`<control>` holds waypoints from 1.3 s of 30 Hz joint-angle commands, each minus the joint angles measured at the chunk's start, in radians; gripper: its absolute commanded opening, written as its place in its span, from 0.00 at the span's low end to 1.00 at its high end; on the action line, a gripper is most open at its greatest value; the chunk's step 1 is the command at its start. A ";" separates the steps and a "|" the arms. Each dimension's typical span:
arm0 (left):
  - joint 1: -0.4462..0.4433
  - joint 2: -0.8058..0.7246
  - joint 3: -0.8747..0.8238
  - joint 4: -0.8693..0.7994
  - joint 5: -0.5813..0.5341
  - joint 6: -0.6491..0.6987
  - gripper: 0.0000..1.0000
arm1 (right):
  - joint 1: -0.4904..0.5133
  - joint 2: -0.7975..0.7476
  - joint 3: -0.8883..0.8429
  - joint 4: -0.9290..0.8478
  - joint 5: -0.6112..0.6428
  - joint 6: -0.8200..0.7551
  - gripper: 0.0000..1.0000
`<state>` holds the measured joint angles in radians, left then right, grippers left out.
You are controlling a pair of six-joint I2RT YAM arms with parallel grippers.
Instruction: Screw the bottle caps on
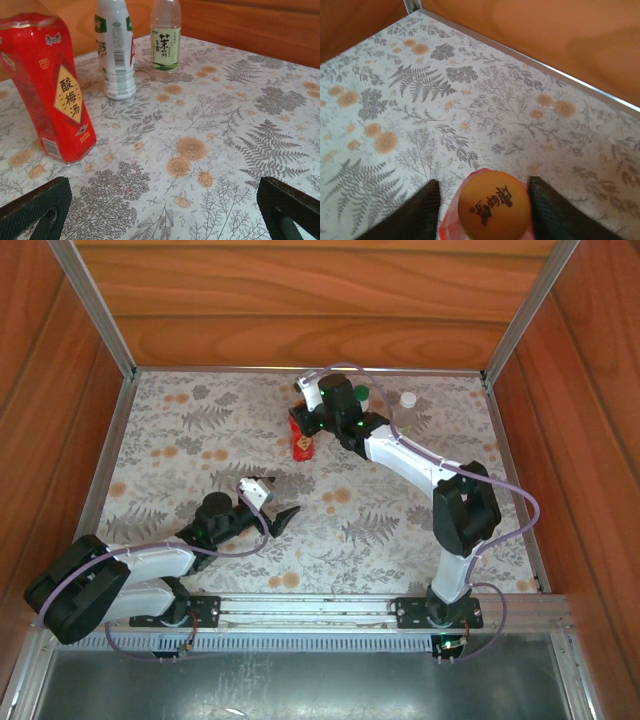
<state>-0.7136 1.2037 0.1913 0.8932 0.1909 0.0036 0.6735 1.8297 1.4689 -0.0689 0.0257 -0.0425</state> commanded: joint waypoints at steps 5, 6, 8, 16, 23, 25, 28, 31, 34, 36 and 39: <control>0.040 0.012 0.066 -0.048 -0.068 0.026 1.00 | -0.004 -0.096 0.033 -0.036 -0.007 -0.011 0.87; 0.051 0.010 0.077 -0.056 -0.066 0.026 1.00 | -0.005 -0.112 0.032 -0.043 -0.004 -0.011 0.89; 0.084 -0.004 0.098 -0.079 -0.062 0.036 1.00 | -0.006 -0.158 0.012 -0.048 0.010 -0.013 0.90; 0.296 -0.142 0.169 -0.297 -0.131 0.095 1.00 | -0.048 -0.446 -0.333 0.091 0.238 -0.028 0.98; 0.447 -0.098 0.141 -0.330 -0.277 0.166 1.00 | -0.195 -0.670 -0.718 0.248 0.355 -0.095 1.00; 0.477 -0.063 0.135 -0.322 -0.296 0.173 1.00 | -0.240 -0.685 -0.809 0.329 0.364 -0.106 1.00; 0.529 0.015 0.118 -0.222 -0.287 0.172 1.00 | -0.322 -0.650 -0.900 0.427 0.338 -0.079 1.00; 0.583 0.125 0.107 -0.083 -0.246 0.158 1.00 | -0.403 -0.558 -0.956 0.550 0.292 -0.064 1.00; 0.618 0.236 0.143 -0.031 -0.258 0.129 1.00 | -0.487 -0.462 -0.984 0.663 0.214 -0.063 1.00; 0.666 0.240 0.142 -0.031 -0.238 0.075 1.00 | -0.543 -0.413 -1.008 0.740 0.144 -0.038 1.00; 0.721 0.318 0.133 0.055 -0.161 0.035 1.00 | -0.610 -0.330 -1.027 0.834 0.044 0.005 1.00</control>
<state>-0.0299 1.4715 0.3134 0.8261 -0.0296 0.0986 0.1070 1.4502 0.4576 0.5842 0.1917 -0.0864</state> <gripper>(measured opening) 0.998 0.995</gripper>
